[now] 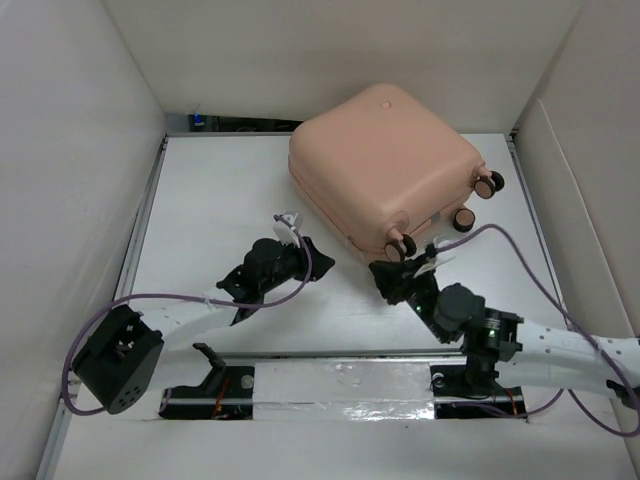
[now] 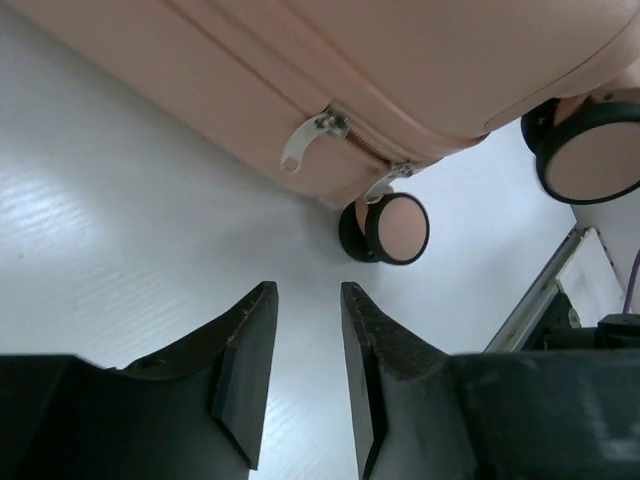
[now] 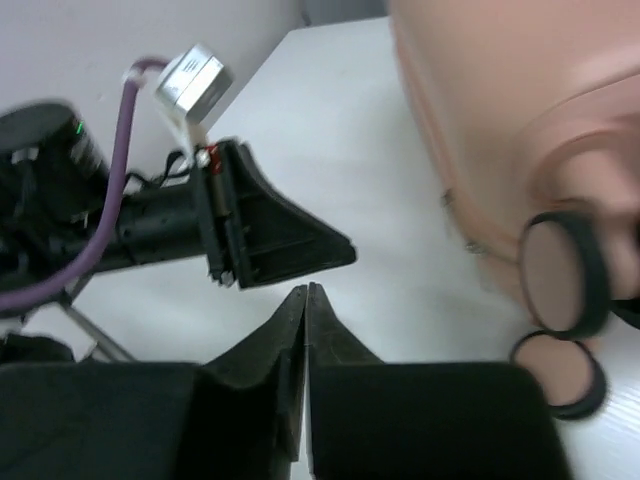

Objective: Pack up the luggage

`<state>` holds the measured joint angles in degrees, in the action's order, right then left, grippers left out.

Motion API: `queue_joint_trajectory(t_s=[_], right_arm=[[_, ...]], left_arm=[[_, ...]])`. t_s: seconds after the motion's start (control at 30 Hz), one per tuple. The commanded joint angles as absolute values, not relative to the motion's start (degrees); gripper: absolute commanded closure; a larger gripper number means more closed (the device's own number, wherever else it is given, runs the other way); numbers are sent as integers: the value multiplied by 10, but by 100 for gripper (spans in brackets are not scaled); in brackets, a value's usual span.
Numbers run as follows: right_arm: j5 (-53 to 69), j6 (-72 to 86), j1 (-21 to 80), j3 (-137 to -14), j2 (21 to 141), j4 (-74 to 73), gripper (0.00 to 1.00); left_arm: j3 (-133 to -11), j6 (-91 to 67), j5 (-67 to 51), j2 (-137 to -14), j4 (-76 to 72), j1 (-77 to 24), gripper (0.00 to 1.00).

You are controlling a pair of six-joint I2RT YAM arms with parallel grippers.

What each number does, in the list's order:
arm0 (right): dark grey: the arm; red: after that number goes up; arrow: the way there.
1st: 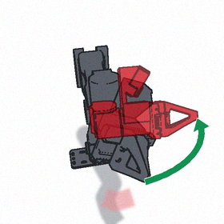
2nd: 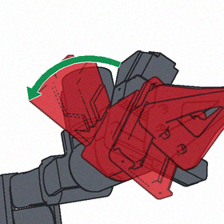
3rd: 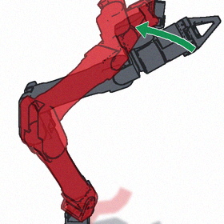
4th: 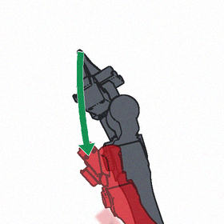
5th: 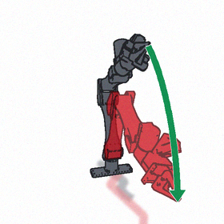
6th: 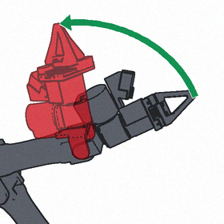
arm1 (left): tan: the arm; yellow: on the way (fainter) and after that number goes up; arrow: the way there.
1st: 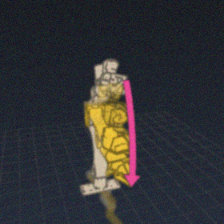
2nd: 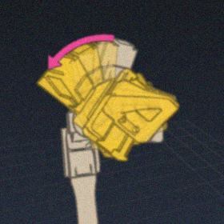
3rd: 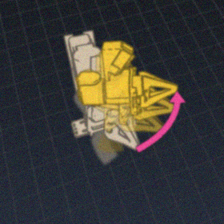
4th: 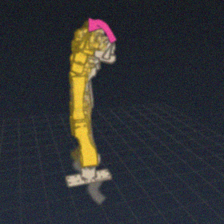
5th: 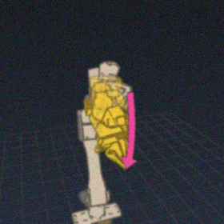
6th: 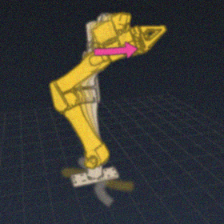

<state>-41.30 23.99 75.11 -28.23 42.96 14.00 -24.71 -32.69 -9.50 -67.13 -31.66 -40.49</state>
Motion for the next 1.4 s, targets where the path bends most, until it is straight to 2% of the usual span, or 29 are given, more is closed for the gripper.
queue_joint_trajectory(t_s=[0.0,0.07,0.1,0.2,0.3,0.63,0.83,0.87,0.9,0.93,0.97,1.0,1.07,1.1,1.13,1.17,1.2,1.37], right_arm=[[-449,207,699,-355,388,-96,78],[-443,192,664,-400,388,-163,47],[-429,167,624,-414,398,-179,28],[-354,124,544,-455,437,-226,12],[-296,103,505,-475,464,-257,8],[-128,7,401,-474,555,-192,9],[-78,-23,345,-475,608,-142,18],[-70,-25,339,-476,613,-135,22],[-54,-27,339,-477,618,-134,29],[-45,-31,332,-479,624,-134,41],[-41,-33,332,-479,625,-126,47],[-40,-33,332,-476,624,-120,66],[-33,-31,332,-471,621,-108,81],[-32,-30,332,-468,618,-106,86],[-31,-29,332,-465,615,-104,94],[-31,-27,327,-462,609,-100,98],[-32,-26,327,-459,603,-98,100],[-28,-20,307,-430,571,-84,100]], left_arm=[[-278,-295,-120,-696,-396,-430,70],[-304,-273,-86,-716,-384,-454,66],[-314,-266,-76,-729,-380,-477,60],[-351,-251,-41,-765,-357,-492,51],[-376,-241,-35,-794,-356,-492,50],[-447,-217,-27,-887,-347,-492,50],[-482,-209,-25,-923,-346,-492,54],[-491,-208,-25,-925,-343,-492,54],[-495,-205,-23,-929,-340,-492,56],[-499,-203,-23,-934,-338,-492,59],[-504,-201,-21,-938,-333,-492,62],[-506,-199,-21,-939,-331,-492,68],[-510,-194,-18,-946,-331,-492,76],[-511,-194,-18,-947,-330,-492,85],[-512,-192,-16,-950,-330,-492,91],[-511,-192,-11,-950,-332,-492,97],[-510,-192,-8,-950,-333,-492,100],[-498,-183,59,-926,-295,-492,100]])
